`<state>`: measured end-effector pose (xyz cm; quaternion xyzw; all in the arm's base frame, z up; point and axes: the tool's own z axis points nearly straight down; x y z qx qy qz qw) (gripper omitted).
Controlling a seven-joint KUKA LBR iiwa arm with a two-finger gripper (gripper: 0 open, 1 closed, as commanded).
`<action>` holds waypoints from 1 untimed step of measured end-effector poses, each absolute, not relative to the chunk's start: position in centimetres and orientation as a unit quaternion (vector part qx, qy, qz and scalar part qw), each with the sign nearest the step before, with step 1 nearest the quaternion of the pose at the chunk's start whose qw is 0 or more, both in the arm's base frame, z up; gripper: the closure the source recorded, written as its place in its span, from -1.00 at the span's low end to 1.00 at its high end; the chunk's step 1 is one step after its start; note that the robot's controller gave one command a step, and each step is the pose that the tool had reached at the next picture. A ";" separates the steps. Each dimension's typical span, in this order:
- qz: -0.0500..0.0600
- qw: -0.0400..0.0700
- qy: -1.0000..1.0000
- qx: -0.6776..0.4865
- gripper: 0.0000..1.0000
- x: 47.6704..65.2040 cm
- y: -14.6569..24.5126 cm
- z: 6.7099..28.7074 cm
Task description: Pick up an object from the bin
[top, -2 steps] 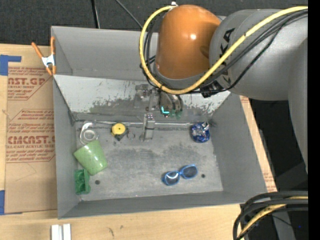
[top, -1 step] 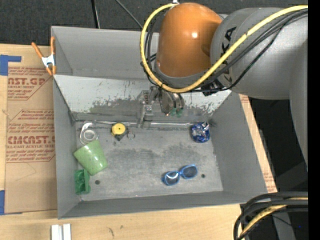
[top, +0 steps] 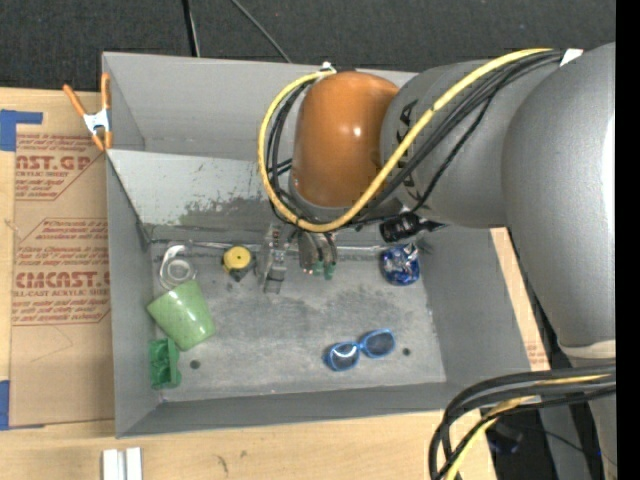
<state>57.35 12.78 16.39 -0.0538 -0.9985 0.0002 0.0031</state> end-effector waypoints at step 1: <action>0.000 0.000 -1.000 0.011 1.00 58.6 11.6 12.5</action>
Offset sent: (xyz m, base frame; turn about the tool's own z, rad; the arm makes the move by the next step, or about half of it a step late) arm 0.0130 -0.0116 -0.0367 -0.1284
